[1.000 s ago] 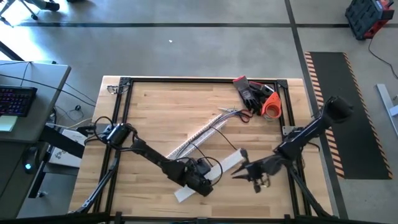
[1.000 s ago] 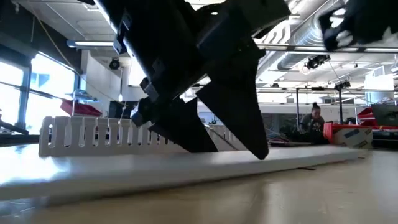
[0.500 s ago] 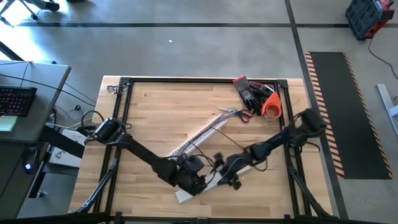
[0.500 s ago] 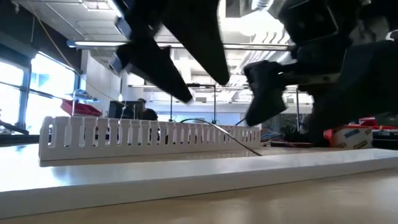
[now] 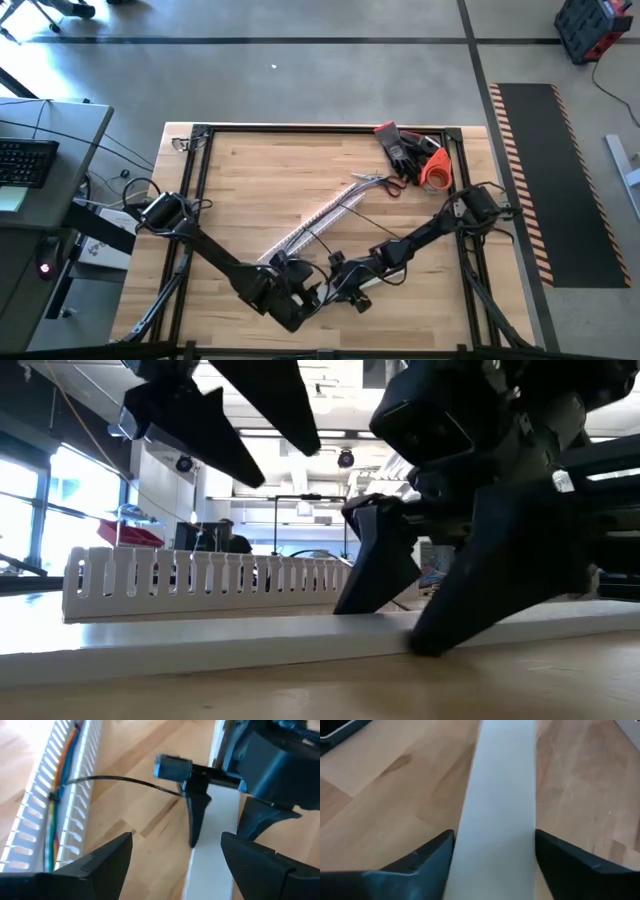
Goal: Ziptie cables
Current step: Close the white cable duct
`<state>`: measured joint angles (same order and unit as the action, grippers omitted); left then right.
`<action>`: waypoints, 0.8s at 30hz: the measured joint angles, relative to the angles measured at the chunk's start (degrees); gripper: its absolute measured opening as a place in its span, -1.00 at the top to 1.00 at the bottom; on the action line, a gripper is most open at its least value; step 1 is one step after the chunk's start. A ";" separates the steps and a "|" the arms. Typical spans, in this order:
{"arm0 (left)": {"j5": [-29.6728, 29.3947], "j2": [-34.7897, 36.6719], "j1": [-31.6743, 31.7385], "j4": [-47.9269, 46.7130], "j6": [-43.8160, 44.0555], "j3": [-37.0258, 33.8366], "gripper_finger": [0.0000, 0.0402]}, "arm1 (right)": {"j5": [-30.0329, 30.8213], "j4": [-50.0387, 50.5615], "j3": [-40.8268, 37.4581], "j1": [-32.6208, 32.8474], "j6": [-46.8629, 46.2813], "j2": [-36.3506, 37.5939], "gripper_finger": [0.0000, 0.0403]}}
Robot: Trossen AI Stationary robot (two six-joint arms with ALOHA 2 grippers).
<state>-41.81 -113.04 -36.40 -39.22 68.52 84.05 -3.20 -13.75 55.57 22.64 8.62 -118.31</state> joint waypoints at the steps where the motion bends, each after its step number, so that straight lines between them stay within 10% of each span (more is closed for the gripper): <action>1: -0.85 0.26 -0.39 -0.60 0.39 0.00 -0.44 | -0.19 -1.28 -0.57 -0.38 0.19 -0.09 -0.17; 13: -8.35 5.55 -4.65 -10.95 6.49 0.07 -0.39 | 0.03 -4.75 -3.49 -2.58 3.91 3.52 -0.04; 16: -8.51 8.99 -4.96 -19.60 9.47 0.04 -0.30 | 0.97 2.01 -4.03 -2.98 8.90 9.31 0.64; 19: -11.03 14.12 -4.80 -29.63 13.02 0.04 -0.07 | 1.74 7.15 -3.26 -4.64 13.89 16.21 0.98; 24: -14.64 22.86 -2.46 -35.75 11.77 -3.23 0.62 | 0.74 18.27 2.87 -9.45 19.29 23.51 0.98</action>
<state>-56.45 -90.17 -38.86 -74.97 80.29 80.82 -2.46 4.52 58.44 13.19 27.91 -94.80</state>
